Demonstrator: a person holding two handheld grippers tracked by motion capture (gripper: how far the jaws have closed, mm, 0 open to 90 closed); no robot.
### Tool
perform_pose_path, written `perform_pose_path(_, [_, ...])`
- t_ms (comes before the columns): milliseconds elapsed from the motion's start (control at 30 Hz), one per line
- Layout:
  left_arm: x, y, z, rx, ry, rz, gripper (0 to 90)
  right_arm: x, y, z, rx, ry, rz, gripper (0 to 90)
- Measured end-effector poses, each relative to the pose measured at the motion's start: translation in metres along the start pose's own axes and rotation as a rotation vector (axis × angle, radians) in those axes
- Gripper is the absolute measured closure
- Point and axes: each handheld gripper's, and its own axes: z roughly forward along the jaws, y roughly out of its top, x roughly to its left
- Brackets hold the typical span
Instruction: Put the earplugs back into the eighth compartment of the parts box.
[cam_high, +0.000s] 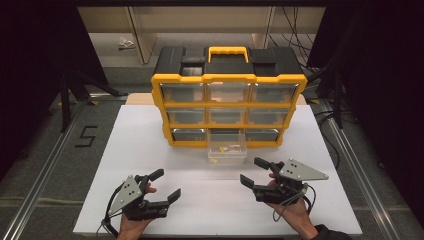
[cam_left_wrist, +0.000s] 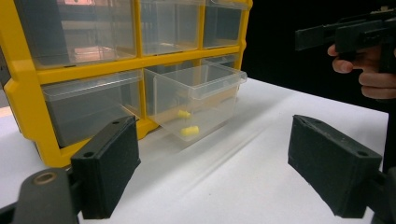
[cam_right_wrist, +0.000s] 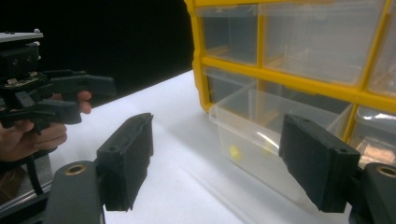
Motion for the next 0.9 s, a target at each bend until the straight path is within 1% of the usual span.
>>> perform_pose_path(33, [0.000, 0.000, 0.000, 0.000, 0.001, 0.000, 16.0, 0.000, -0.002, -0.004, -0.006, -0.001, 0.001, 26.4])
perform_pose_path(167, [0.000, 0.000, 0.000, 0.001, -0.002, -0.001, 16.0, -0.001, -0.005, -0.009, -0.011, 0.002, 0.010, 24.1])
perform_pose_path(333, [0.000, 0.000, 0.000, -0.001, -0.001, -0.001, 16.0, 0.001, -0.010, -0.010, -0.007, 0.001, 0.009, 20.9])
perform_pose_path(367, [0.000, 0.000, 0.000, -0.001, -0.001, -0.001, 16.0, 0.001, -0.010, -0.010, -0.007, 0.001, 0.009, 20.9])
perform_pose_path(400, [0.000, 0.000, 0.000, -0.002, 0.000, 0.001, 16.0, 0.002, -0.011, -0.010, -0.010, -0.003, 0.000, 20.5])
perform_pose_path(700, [0.000, 0.000, 0.000, -0.004, 0.001, 0.001, 16.0, 0.004, -0.018, -0.018, -0.016, -0.011, 0.010, 19.4])
perform_pose_path(900, [0.000, 0.000, 0.000, -0.006, 0.002, 0.002, 16.0, 0.003, -0.019, -0.016, -0.019, -0.011, 0.013, 19.0])
